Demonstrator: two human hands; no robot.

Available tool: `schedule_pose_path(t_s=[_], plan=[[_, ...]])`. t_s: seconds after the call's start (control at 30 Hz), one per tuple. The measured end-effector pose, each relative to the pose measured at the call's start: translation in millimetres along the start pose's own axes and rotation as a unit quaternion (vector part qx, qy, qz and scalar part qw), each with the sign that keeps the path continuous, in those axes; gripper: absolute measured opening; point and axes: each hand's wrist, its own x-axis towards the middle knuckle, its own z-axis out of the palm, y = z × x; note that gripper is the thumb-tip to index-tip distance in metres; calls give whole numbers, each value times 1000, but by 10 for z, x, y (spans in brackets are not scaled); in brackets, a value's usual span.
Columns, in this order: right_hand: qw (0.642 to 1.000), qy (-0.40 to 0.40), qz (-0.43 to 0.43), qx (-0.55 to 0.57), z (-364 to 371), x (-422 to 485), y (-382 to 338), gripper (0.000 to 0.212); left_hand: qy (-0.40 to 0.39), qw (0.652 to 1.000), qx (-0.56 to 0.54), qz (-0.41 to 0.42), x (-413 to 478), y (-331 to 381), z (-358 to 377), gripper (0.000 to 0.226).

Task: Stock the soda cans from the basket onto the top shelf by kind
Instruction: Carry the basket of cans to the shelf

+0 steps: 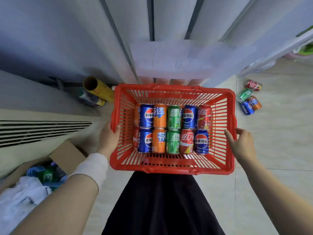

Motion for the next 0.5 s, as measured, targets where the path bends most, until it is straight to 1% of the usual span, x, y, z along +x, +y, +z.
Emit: schedule_pose_path(t_s=[0.07, 0.13, 0.2, 0.27, 0.33, 0.4, 0.5], plan=[[1000, 13, 20, 8, 57, 192, -59, 65, 4, 999, -27, -25, 166, 36, 34, 46], [998, 44, 39, 25, 105, 328, -135, 58, 26, 999, -22, -40, 287, 62, 69, 54], [993, 81, 58, 58, 140, 426, -194, 52, 55, 997, 4, -52, 374, 97, 92, 56], [988, 91, 92, 88, 164, 493, -208, 50, 68, 996, 16, -58, 404, 145, 107, 55], [983, 54, 130, 116, 181, 537, -166, 52, 71, 996, 4, -49, 400, 182, 127, 52], [982, 5, 149, 112, 188, 535, -105, 58, 68, 997, -8, -38, 358, 205, 129, 52], [986, -28, 133, 92, 185, 560, -26, 62, 56, 998, -10, -33, 281, 241, 100, 52]])
